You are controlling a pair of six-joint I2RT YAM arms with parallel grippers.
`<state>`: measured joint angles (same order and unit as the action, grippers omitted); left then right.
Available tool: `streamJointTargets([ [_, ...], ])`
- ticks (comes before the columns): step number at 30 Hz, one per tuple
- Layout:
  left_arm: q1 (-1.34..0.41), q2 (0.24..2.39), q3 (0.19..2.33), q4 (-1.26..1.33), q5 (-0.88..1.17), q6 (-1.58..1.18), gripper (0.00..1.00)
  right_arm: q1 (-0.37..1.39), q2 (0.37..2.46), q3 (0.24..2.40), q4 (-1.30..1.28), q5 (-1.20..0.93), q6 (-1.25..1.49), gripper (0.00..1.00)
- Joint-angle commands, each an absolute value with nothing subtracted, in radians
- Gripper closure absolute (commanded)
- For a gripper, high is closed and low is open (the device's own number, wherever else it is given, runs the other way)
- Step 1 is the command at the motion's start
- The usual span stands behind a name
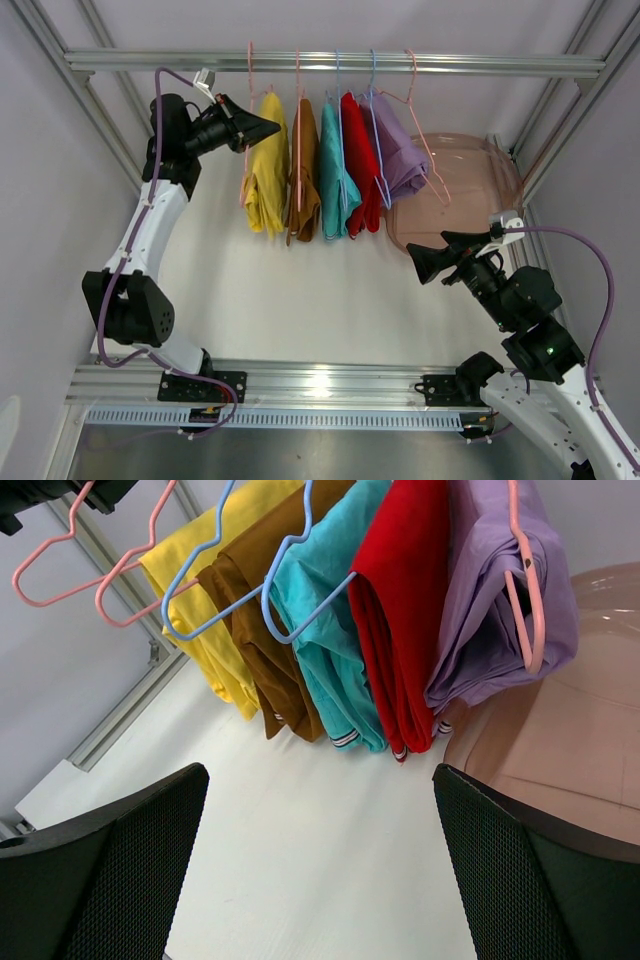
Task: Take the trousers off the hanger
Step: Pick up the hanger from the clothesline.
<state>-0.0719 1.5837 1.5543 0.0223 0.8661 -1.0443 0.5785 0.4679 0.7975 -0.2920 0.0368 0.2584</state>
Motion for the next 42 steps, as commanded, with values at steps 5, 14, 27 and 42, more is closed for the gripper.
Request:
streamJointTargets([
  [5, -0.072, 1.514, 1.774, 0.187, 0.789, -0.905, 1.00, 0.575, 0.474, 0.785, -0.255, 0.035, 0.262, 0.01],
  [14, -0.063, 1.585, 1.884, 0.092, 0.765, -0.859, 0.99, 0.575, 0.474, 0.785, -0.250, 0.035, 0.262, 0.01],
  [27, -0.057, 1.444, 1.740, 0.037, 0.733, -0.775, 1.00, 0.572, 0.492, 0.784, -0.249, 0.040, 0.256, 0.00],
  [42, -0.064, 0.994, 1.293, -0.175, 0.395, -0.650, 0.99, 0.583, 0.639, 0.865, -0.206, -0.053, 0.261, 0.00],
])
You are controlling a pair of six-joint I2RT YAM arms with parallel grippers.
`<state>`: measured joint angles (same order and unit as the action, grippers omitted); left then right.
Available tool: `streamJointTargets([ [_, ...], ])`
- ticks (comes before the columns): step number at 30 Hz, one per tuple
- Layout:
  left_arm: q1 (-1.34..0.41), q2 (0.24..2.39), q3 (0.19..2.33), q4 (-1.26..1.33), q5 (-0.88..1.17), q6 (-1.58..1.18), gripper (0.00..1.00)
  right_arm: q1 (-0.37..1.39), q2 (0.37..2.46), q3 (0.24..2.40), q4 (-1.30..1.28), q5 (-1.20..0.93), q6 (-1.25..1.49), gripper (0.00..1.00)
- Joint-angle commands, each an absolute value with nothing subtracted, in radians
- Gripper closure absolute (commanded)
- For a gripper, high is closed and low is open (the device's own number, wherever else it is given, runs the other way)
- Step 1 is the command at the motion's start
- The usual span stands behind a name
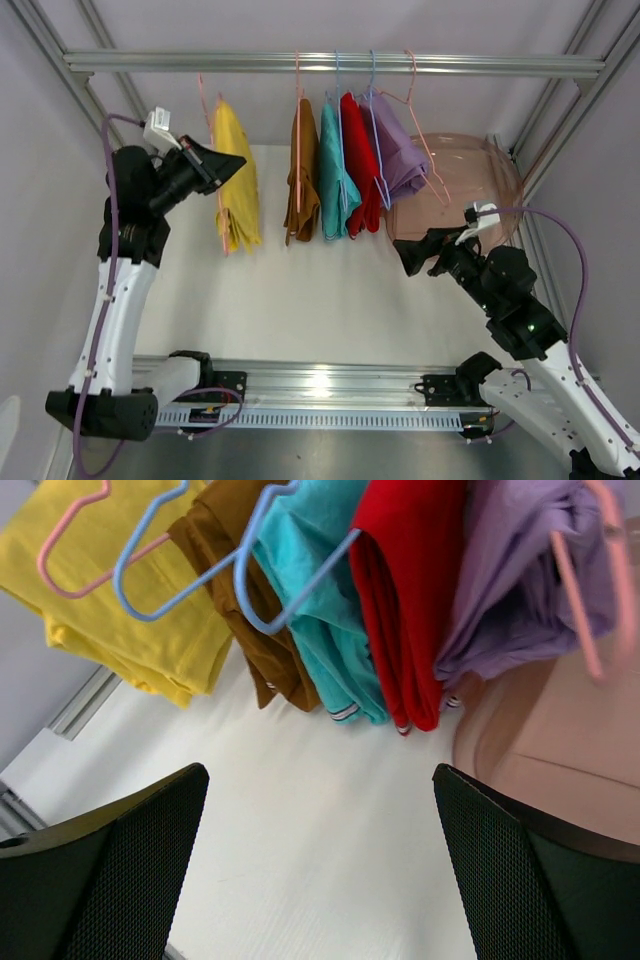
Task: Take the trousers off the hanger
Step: Pick up the hanger from the clothesline.
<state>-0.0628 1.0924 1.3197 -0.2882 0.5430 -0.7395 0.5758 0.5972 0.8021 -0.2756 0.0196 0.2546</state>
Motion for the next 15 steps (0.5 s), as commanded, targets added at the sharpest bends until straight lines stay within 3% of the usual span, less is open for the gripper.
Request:
streamJointTargets([
  [1, -0.067, 0.945, 1.276, -0.187, 0.303, -0.652, 1.00, 0.597, 0.687, 0.896, -0.195, -0.064, 0.259, 0.00],
  [5, -0.074, 0.832, 1.139, -0.233, 0.134, -0.654, 1.00, 0.705, 0.816, 1.015, -0.179, -0.045, 0.209, 0.01],
  [11, -0.075, 0.769, 1.026, -0.232, 0.094, -0.618, 1.00, 1.024, 1.047, 1.259, -0.204, 0.182, 0.081, 0.01],
  [15, -0.074, 0.739, 0.968, -0.235, 0.068, -0.581, 0.99, 1.161, 1.164, 1.309, -0.181, 0.241, 0.023, 0.01],
])
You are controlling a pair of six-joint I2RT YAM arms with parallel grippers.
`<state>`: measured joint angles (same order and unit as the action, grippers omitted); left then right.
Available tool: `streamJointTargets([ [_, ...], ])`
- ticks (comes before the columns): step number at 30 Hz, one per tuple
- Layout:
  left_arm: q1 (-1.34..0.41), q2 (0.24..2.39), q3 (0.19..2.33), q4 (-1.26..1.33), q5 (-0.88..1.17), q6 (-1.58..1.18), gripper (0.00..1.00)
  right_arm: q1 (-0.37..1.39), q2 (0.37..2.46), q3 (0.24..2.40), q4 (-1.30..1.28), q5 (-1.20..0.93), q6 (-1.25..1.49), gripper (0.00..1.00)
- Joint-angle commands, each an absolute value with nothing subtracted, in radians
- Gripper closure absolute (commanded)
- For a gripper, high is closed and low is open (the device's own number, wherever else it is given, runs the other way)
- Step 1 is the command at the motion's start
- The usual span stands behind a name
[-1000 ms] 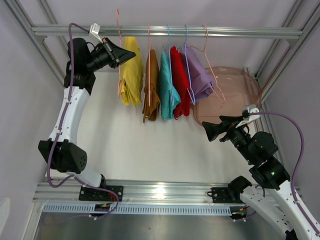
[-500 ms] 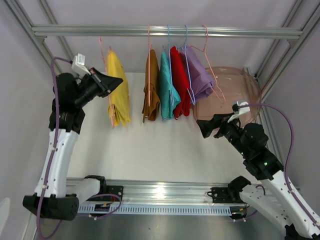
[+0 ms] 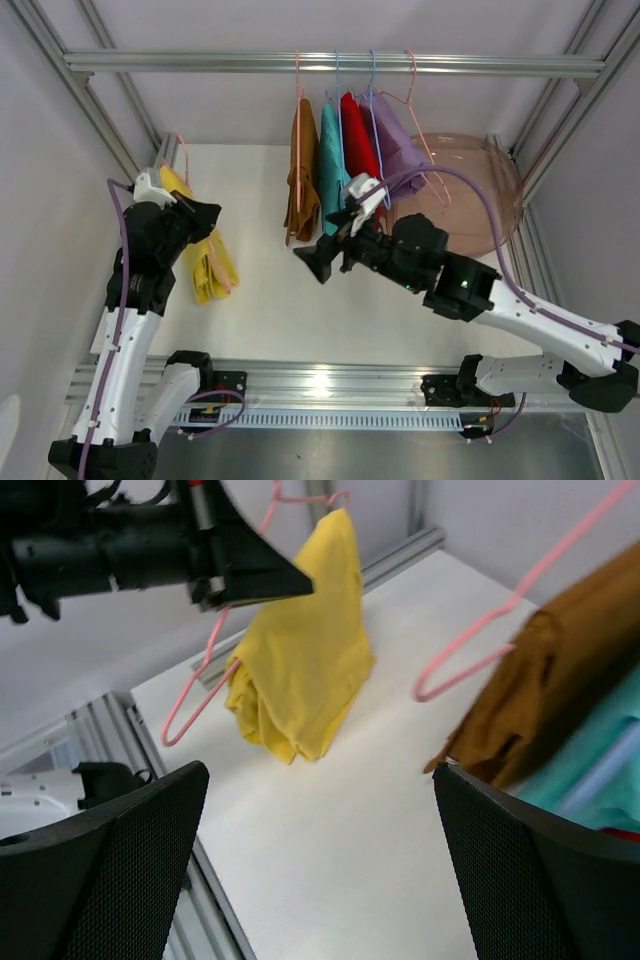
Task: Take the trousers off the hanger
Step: Pick up the hanger from the clothesline, then remove the trousers from the hanger.
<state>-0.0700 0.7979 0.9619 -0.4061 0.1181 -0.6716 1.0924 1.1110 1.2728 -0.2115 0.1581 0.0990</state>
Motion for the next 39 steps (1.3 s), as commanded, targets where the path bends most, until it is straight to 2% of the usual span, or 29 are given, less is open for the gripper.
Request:
streamJointTargets([
  [1, -0.074, 0.735, 0.963, -0.253, 0.060, -0.575, 1.00, 1.176, 1.178, 1.301, -0.167, 0.232, 0.023, 0.00],
  [8, -0.071, 0.700, 0.937, -0.287, 0.029, -0.548, 1.00, 1.258, 1.233, 1.091, 0.064, 0.129, 0.005, 0.00],
  [16, 0.041, 0.735, 0.950, -0.281, 0.280, -0.658, 1.00, 1.278, 1.357, 0.939, 0.253, 0.123, -0.020, 0.00],
  [27, 0.092, 0.739, 0.942, -0.276, 0.316, -0.693, 1.00, 1.247, 1.696, 1.104, 0.515, 0.109, -0.023, 0.01],
  [39, 0.103, 0.739, 0.919, -0.233, 0.382, -0.710, 0.99, 1.154, 1.887, 1.206, 0.730, -0.020, 0.080, 0.13],
])
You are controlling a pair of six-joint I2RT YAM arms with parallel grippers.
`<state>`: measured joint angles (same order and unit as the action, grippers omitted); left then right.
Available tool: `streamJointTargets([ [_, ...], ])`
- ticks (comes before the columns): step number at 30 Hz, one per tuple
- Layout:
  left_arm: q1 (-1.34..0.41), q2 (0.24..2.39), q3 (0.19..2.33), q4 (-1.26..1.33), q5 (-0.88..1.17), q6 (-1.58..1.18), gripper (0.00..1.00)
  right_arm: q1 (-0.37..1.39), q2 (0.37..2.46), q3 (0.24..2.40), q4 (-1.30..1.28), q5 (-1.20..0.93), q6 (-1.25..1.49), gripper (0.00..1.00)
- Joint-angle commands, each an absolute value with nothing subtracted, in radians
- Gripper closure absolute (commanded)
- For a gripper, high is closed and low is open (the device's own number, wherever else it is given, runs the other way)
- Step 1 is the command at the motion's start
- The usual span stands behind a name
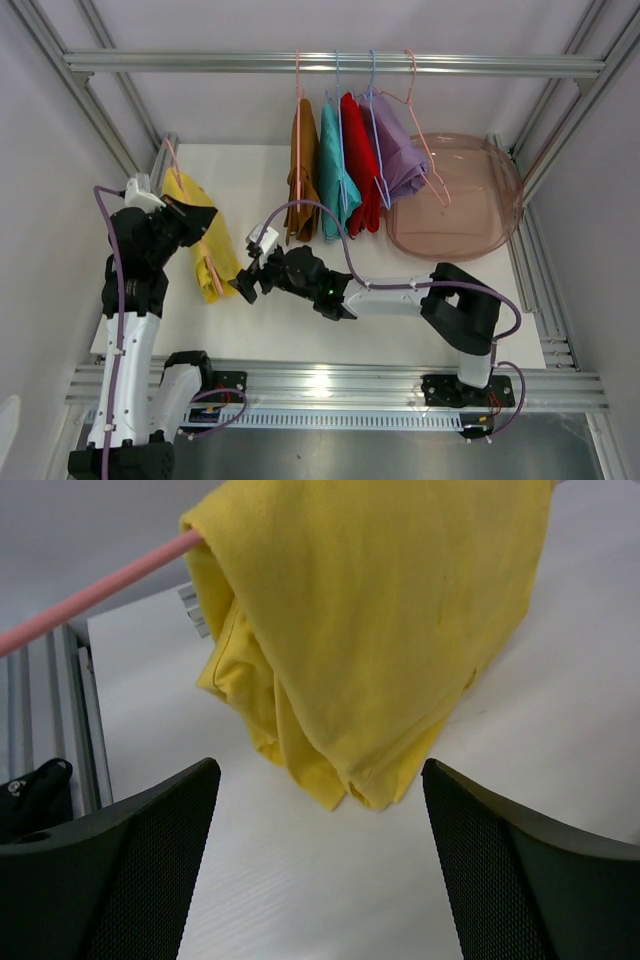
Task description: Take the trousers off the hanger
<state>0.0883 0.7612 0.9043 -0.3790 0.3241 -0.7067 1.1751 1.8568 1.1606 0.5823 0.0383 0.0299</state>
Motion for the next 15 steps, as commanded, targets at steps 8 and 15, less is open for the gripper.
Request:
streamJointTargets([
  [8, 0.123, 0.741, 0.914, -0.224, 0.405, -0.715, 1.00, 1.085, 1.977, 1.293, 0.762, -0.221, 0.152, 0.18],
  [15, 0.137, 0.742, 0.913, -0.213, 0.423, -0.719, 0.99, 1.078, 2.019, 1.310, 0.824, -0.299, 0.193, 0.18],
])
